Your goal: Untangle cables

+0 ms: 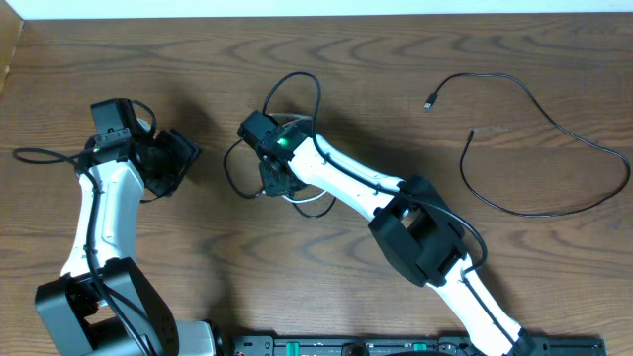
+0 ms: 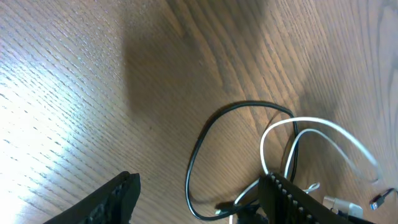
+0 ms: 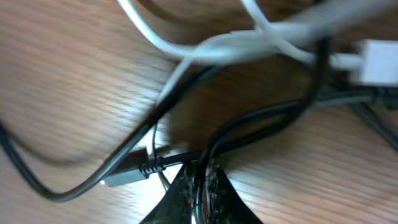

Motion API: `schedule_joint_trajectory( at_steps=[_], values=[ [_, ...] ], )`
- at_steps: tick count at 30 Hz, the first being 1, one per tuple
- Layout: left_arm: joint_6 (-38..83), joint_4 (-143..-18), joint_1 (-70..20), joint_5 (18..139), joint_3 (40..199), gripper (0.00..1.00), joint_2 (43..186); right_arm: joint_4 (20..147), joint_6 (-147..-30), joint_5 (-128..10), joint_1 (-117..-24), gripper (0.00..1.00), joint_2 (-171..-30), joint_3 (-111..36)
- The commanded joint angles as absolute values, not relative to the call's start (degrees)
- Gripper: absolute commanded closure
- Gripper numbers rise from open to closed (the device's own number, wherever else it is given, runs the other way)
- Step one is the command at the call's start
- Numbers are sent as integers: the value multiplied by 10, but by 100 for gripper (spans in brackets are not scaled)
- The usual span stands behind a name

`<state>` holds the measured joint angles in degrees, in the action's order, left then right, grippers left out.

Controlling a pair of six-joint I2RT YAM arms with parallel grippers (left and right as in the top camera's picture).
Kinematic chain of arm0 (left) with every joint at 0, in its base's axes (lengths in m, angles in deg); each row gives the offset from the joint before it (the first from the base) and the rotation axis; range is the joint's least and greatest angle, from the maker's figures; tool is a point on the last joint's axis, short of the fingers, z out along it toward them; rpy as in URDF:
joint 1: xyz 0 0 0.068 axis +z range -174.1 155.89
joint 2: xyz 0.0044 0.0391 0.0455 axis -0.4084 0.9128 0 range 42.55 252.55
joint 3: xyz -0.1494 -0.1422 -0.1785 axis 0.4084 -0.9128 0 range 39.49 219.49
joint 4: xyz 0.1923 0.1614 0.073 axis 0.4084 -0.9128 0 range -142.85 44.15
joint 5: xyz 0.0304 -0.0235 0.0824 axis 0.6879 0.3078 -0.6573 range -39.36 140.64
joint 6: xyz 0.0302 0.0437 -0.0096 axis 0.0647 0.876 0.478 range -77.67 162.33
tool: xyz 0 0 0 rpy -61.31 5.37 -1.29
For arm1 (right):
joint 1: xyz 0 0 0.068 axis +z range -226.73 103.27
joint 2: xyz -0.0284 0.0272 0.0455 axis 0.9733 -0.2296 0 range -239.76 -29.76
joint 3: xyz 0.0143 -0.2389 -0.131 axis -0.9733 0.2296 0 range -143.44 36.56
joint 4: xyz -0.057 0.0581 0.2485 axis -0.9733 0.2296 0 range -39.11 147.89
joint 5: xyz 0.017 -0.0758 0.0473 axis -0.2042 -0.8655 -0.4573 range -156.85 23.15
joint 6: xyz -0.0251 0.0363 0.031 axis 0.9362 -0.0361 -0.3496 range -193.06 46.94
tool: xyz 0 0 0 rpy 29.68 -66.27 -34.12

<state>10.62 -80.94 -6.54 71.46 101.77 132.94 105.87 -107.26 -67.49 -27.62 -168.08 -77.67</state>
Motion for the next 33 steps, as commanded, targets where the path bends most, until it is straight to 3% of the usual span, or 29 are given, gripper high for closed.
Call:
schedule_joint_trajectory(
  at_steps=[1, 2, 3, 5, 9, 14, 17, 22, 27, 33],
  values=[
    [103, -812, -64, 709, 1015, 35, 1332, 1081, -1044, -727, -281, 82, -1687, -760],
    [103, -812, -64, 709, 1015, 35, 1332, 1086, -1045, -727, -281, 85, -1687, -759],
    [103, -812, -64, 709, 1015, 35, 1332, 1086, -1045, -726, -282, 95, -1687, -754],
    [103, -812, -64, 709, 1015, 35, 1332, 1079, -1045, -723, -283, 99, -1687, -746],
    [104, -812, -64, 709, 1015, 35, 1332, 1056, -1038, -712, -285, 99, -1687, -726],
    [126, -812, -64, 711, 1015, 34, 1332, 1070, -942, -681, -309, 99, -1654, -740],
    [172, -791, -64, 799, 1015, 26, 1332, 1043, -822, -533, -351, 99, -1584, -742],
    [208, -747, -64, 957, 1015, 23, 1332, 1018, -728, -296, -424, 99, -1491, -742],
    [207, -709, -64, 1027, 1015, 22, 1332, 1016, -648, -172, -483, 99, -1398, -742],
    [200, -671, -64, 1079, 1015, 22, 1332, 970, -641, -134, -515, 99, -1325, -742]
  ],
)
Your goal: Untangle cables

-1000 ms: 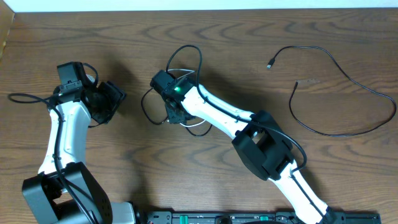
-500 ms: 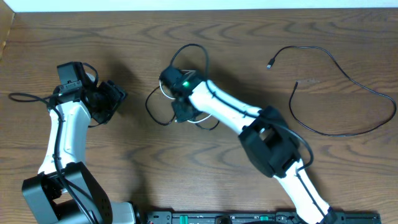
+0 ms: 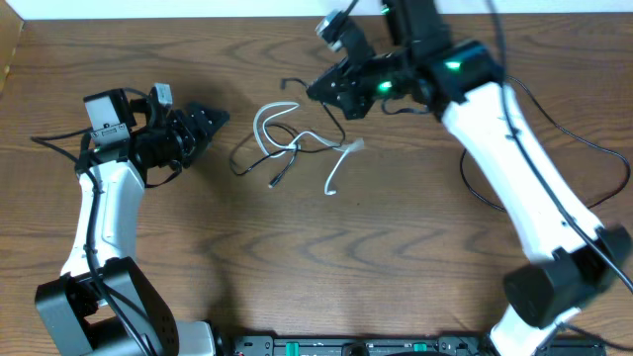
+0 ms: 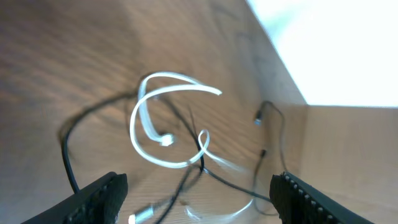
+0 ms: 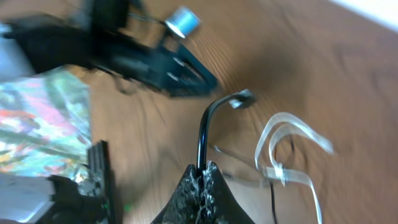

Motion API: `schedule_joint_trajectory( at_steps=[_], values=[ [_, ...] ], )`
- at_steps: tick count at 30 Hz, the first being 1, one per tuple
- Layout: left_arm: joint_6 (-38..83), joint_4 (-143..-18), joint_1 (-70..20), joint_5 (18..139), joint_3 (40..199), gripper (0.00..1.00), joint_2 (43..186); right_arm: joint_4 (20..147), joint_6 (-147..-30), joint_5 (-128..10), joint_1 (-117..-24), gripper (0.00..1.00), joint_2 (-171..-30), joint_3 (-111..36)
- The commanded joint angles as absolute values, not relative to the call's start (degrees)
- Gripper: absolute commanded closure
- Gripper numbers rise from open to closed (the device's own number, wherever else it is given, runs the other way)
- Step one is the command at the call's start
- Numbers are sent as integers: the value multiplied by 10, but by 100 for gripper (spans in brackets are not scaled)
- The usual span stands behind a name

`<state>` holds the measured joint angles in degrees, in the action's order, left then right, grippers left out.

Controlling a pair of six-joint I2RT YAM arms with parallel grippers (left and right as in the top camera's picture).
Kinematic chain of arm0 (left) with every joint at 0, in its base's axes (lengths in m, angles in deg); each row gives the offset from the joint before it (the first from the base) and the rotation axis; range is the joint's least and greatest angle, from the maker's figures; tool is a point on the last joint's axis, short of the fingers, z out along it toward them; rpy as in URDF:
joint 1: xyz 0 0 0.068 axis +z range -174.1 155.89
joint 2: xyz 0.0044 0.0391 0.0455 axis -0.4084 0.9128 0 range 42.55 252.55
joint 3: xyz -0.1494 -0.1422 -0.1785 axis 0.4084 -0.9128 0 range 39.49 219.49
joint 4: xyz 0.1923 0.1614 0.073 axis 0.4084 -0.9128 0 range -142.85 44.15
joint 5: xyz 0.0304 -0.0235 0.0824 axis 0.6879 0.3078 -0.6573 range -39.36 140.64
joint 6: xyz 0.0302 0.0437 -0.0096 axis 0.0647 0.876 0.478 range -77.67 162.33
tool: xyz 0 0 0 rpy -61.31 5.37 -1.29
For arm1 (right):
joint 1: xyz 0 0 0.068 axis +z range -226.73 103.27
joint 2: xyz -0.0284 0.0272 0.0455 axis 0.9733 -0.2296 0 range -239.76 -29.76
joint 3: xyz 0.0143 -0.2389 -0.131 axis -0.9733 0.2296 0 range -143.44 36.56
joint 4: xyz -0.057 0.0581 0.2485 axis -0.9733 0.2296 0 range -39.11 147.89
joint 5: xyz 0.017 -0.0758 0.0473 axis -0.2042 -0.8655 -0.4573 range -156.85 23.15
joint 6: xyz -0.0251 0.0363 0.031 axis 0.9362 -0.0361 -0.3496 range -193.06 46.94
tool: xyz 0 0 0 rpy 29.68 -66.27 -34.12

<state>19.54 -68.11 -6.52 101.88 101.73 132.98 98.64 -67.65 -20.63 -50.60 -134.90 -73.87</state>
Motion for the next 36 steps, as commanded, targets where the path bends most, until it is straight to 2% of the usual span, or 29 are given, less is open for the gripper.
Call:
schedule_joint_trajectory(
  at_steps=[1, 11, 19, 28, 32, 36],
  values=[
    [198, -667, -64, 1078, 1015, 22, 1332, 961, -641, -133, -518, 99, -1317, -742],
    [195, -704, -64, 970, 1015, 22, 1332, 815, -641, -120, -558, 99, -1237, -742],
    [193, -706, -64, 960, 1015, 22, 1332, 686, -644, -124, -596, 99, -1162, -742],
    [191, -715, -68, 967, 1015, 22, 1332, 515, -685, -360, -610, 99, -1135, -742],
    [192, -724, -86, 964, 1015, 22, 1332, 502, -682, -463, -610, 99, -1135, -742],
    [194, -726, -103, 953, 1015, 22, 1332, 487, -681, -494, -614, 99, -1135, -742]
  ],
)
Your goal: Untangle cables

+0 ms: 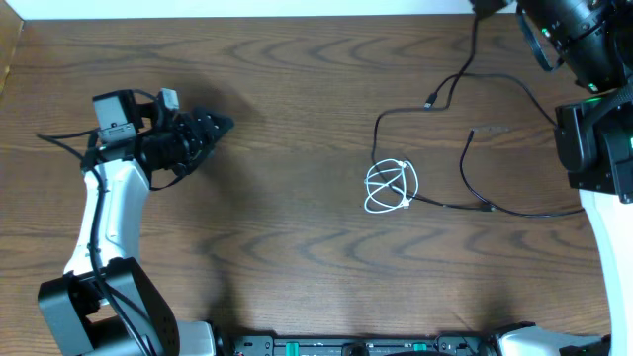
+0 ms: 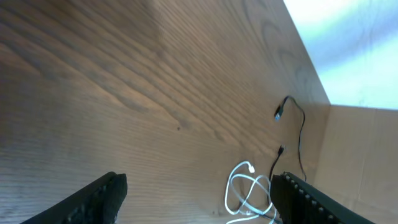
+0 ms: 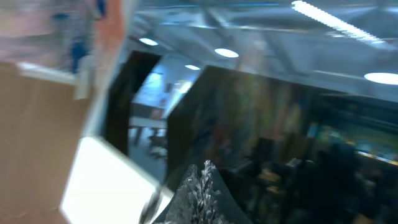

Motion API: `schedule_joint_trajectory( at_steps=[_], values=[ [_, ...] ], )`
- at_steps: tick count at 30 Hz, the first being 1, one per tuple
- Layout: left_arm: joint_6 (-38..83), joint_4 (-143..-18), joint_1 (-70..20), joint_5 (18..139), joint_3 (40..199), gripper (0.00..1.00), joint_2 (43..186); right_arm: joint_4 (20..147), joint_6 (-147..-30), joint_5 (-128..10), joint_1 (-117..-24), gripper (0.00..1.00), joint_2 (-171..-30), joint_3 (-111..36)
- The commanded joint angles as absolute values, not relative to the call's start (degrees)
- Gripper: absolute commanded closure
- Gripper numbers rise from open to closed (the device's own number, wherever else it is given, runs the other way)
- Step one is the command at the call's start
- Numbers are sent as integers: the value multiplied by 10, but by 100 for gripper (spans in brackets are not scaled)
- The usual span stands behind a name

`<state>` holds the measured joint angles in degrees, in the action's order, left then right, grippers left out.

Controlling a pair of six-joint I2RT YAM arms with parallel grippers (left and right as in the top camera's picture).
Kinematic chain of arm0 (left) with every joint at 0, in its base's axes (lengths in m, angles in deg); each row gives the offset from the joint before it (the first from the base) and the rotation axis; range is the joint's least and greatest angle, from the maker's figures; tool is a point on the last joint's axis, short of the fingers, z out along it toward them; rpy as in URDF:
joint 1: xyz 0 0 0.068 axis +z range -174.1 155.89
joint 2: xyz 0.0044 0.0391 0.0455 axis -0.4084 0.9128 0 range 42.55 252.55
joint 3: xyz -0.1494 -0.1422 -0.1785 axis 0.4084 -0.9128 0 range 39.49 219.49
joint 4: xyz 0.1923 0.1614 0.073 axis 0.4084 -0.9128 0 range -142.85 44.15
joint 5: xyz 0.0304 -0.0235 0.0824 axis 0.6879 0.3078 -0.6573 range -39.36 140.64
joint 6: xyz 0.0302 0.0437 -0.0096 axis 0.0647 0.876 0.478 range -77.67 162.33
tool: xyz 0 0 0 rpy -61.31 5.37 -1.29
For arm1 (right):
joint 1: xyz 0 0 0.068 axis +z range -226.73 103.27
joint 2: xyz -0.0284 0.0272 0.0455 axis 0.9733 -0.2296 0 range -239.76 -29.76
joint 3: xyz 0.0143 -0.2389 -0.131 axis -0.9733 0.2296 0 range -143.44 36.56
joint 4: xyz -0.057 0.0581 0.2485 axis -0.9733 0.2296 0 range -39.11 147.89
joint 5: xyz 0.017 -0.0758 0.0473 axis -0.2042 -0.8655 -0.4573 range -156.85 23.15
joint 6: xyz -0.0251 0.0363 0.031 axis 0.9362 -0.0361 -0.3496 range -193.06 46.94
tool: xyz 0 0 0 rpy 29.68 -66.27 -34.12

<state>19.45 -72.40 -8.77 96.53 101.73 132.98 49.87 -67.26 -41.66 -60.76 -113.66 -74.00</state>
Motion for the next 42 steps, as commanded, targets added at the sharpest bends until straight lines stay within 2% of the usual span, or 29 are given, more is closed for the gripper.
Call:
schedule_joint_trajectory(
  at_steps=[1, 5, 8, 10, 12, 17, 25, 34, 38, 42],
  values=[
    [193, -727, -108, 951, 1015, 22, 1332, 477, -681, -494, -615, 99, -1135, -742],
    [193, -731, -136, 951, 1015, 22, 1332, 416, -681, -497, -621, 99, -1135, -742],
    [194, -733, -173, 945, 1015, 22, 1332, 346, -681, -553, -621, 99, -1137, -742],
    [194, -735, -192, 928, 1015, 22, 1332, 343, -681, -593, -621, 99, -1137, -742],
    [193, -739, -205, 901, 1015, 22, 1332, 380, -683, -620, -621, 99, -1136, -742],
    [193, -755, -218, 830, 1015, 22, 1332, 572, -683, -622, -624, 98, -1145, -742],
    [194, -758, -228, 829, 1015, 20, 1332, 868, -700, -622, -645, 93, -1198, -742],
    [193, -758, -266, 810, 1015, 20, 1332, 1043, -774, -622, -653, 88, -1339, -742],
    [191, -759, -284, 768, 1015, 20, 1332, 1082, -818, -603, -656, 70, -1423, -742],
    [191, -762, -289, 754, 1015, 19, 1332, 1119, -818, -603, -648, 62, -1475, -742]
  ],
)
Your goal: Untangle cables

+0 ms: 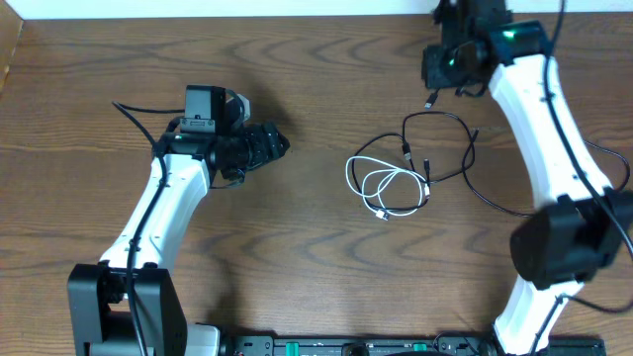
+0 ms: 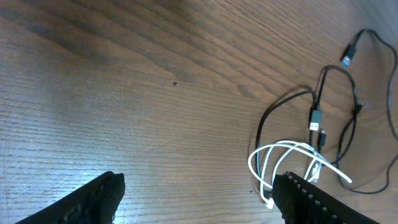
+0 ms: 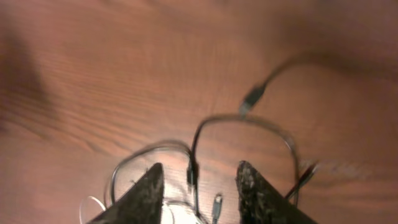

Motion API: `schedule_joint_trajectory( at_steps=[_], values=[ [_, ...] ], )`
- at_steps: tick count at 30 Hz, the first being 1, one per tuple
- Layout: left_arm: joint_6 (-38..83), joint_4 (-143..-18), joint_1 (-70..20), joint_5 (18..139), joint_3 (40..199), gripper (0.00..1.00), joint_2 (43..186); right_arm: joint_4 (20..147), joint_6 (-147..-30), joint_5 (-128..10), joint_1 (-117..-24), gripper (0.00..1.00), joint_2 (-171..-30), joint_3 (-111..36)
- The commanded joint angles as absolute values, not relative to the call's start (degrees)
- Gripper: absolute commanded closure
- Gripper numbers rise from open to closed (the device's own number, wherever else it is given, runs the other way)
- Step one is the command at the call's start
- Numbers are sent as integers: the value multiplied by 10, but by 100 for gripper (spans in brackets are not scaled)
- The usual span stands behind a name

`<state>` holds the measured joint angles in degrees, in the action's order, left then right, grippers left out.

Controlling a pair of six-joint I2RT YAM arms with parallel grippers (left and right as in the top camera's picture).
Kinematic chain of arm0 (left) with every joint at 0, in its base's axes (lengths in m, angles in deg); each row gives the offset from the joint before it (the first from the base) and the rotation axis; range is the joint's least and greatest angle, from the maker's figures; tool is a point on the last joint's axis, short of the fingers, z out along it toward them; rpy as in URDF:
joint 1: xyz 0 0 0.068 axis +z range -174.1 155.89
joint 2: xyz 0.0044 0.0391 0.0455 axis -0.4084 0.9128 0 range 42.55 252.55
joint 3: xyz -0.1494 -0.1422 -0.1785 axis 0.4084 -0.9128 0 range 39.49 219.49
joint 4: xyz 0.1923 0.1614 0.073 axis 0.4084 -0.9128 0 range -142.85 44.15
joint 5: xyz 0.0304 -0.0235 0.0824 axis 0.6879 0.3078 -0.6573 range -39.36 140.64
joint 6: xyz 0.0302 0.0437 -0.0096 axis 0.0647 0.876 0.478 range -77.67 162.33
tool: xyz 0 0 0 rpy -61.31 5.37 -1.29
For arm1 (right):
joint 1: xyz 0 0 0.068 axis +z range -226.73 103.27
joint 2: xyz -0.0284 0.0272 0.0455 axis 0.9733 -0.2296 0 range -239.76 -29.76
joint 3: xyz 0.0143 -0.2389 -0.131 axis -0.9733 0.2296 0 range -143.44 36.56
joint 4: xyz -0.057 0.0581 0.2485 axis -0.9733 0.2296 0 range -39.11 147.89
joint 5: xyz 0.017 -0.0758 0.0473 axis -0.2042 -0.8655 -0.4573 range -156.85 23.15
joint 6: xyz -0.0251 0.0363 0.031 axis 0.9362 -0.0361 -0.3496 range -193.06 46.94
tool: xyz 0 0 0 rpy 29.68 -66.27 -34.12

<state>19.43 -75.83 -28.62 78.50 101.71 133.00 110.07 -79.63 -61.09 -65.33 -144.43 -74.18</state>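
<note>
A white cable (image 1: 381, 186) lies in a loose coil right of the table's middle, also seen in the left wrist view (image 2: 292, 155). A black cable (image 1: 435, 148) loops over its right side, with its plugs beside the coil (image 2: 314, 117). In the right wrist view, blurred, the black cable's loop (image 3: 242, 121) lies on the table below. My right gripper (image 1: 442, 71) hangs open above and behind the cables, holding nothing (image 3: 199, 186). My left gripper (image 1: 272, 145) is open to the left of the coil, with bare table between its fingers (image 2: 199, 199).
A second black cable (image 1: 554, 203) trails from the pile toward the right table edge. The wooden table (image 1: 297, 257) has its back edge (image 1: 297, 16) close behind the right gripper. Both white arms reach over the table.
My right gripper was shut on the black cable high at the back right; now it is open and lower, and the cable lies on the table. My left gripper has moved right, toward the cables.
My right gripper was shut on a black cable in a tangle left of centre. Then it held that cable raised, the tangle stretched out. Then the white coil lay right of centre with the cable still held. Now the cable is let go.
</note>
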Motion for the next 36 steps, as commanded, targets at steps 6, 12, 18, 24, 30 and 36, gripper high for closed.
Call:
schedule_joint_trajectory(
  at_steps=[6, 12, 18, 24, 30, 36],
  values=[
    [191, -765, -289, 734, 1015, 19, 1332, 1176, -818, -602, -637, 59, -1531, -742],
    [191, -765, -289, 730, 1015, 20, 1332, 1202, -789, -606, -602, 59, -1593, -742],
    [192, -771, -289, 730, 1015, 19, 1332, 1205, -794, -670, -576, 49, -1645, -742],
    [192, -773, -289, 730, 1015, 19, 1332, 1210, -794, -686, -574, 57, -1701, -742],
    [192, -773, -289, 730, 1015, 20, 1332, 1220, -772, -671, -574, 99, -1706, -746],
    [192, -773, -289, 730, 1015, 19, 1332, 1213, -713, -670, -573, 99, -1598, -810]
  ],
)
